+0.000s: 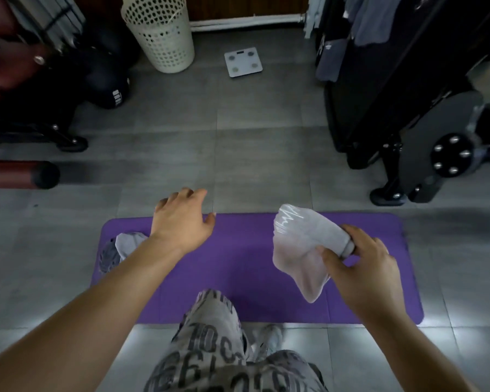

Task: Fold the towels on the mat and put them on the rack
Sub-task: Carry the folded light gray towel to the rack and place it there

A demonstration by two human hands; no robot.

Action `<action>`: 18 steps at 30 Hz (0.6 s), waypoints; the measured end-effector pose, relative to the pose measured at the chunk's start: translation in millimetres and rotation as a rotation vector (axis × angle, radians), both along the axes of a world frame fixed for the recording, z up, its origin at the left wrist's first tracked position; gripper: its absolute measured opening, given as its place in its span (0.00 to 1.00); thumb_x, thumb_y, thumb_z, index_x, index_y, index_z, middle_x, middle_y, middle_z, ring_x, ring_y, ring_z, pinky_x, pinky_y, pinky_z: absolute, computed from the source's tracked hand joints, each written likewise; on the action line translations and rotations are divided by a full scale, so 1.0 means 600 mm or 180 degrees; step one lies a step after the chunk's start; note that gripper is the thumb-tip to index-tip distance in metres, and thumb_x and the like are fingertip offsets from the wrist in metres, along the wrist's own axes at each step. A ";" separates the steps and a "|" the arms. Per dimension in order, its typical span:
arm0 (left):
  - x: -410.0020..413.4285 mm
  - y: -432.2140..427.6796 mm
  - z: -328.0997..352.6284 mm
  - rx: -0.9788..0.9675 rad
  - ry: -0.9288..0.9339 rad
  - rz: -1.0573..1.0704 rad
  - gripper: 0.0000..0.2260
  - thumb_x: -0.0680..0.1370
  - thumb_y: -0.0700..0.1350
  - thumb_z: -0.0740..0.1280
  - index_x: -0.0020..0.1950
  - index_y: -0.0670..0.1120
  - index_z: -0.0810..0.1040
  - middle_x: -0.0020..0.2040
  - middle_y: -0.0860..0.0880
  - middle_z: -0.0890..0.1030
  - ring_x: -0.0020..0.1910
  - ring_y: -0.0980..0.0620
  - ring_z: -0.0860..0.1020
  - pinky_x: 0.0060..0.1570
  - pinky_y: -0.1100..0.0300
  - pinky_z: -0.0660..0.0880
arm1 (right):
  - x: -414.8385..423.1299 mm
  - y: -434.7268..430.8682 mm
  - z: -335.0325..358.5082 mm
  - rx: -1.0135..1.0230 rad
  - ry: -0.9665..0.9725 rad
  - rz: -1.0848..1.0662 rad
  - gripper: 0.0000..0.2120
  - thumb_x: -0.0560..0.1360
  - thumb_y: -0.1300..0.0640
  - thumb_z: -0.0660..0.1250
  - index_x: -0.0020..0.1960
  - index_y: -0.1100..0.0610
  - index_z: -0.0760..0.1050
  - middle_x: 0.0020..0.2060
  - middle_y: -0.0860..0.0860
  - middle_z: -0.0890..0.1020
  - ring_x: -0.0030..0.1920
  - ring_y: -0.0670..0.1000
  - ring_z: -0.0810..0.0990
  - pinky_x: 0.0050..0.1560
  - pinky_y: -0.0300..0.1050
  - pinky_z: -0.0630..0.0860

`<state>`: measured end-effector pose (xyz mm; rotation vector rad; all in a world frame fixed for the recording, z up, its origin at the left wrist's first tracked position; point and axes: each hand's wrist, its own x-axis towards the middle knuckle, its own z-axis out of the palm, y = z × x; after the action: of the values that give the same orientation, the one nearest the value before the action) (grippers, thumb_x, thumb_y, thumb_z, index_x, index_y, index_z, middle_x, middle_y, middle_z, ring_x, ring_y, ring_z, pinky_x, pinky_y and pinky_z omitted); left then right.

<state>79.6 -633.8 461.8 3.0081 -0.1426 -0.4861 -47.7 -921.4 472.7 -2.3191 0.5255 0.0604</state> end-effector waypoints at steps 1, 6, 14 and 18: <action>0.023 -0.015 0.006 0.0013 -0.0030 -0.0056 0.23 0.79 0.58 0.64 0.71 0.48 0.71 0.63 0.45 0.78 0.62 0.42 0.76 0.63 0.47 0.71 | 0.014 -0.010 0.004 0.0035 -0.0025 -0.0070 0.15 0.72 0.50 0.74 0.58 0.47 0.78 0.40 0.39 0.75 0.41 0.41 0.74 0.34 0.35 0.66; 0.180 -0.082 0.010 0.0059 -0.0131 -0.0355 0.23 0.79 0.59 0.63 0.70 0.50 0.72 0.62 0.44 0.78 0.63 0.41 0.76 0.63 0.48 0.71 | 0.115 -0.052 0.002 0.0056 -0.0034 -0.0304 0.16 0.72 0.49 0.73 0.59 0.42 0.77 0.43 0.42 0.78 0.40 0.40 0.76 0.35 0.34 0.66; 0.601 -0.175 -0.064 -0.0135 -0.0181 -0.0887 0.23 0.80 0.58 0.62 0.72 0.50 0.72 0.64 0.46 0.79 0.64 0.42 0.76 0.64 0.49 0.70 | 0.471 -0.091 -0.061 -0.0042 0.0023 -0.0827 0.13 0.73 0.50 0.71 0.54 0.38 0.75 0.43 0.41 0.77 0.43 0.43 0.76 0.36 0.36 0.66; 0.870 -0.230 -0.087 -0.0162 -0.0028 -0.1254 0.22 0.79 0.59 0.60 0.69 0.49 0.74 0.62 0.46 0.79 0.62 0.42 0.77 0.61 0.50 0.72 | 0.711 -0.101 -0.090 -0.0027 0.0288 -0.1052 0.14 0.73 0.48 0.71 0.58 0.39 0.75 0.44 0.42 0.76 0.44 0.45 0.76 0.35 0.37 0.66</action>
<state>601.6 -771.7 409.7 2.9327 -0.7446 -0.4893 378.9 -981.9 418.8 -2.2155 0.9490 0.0049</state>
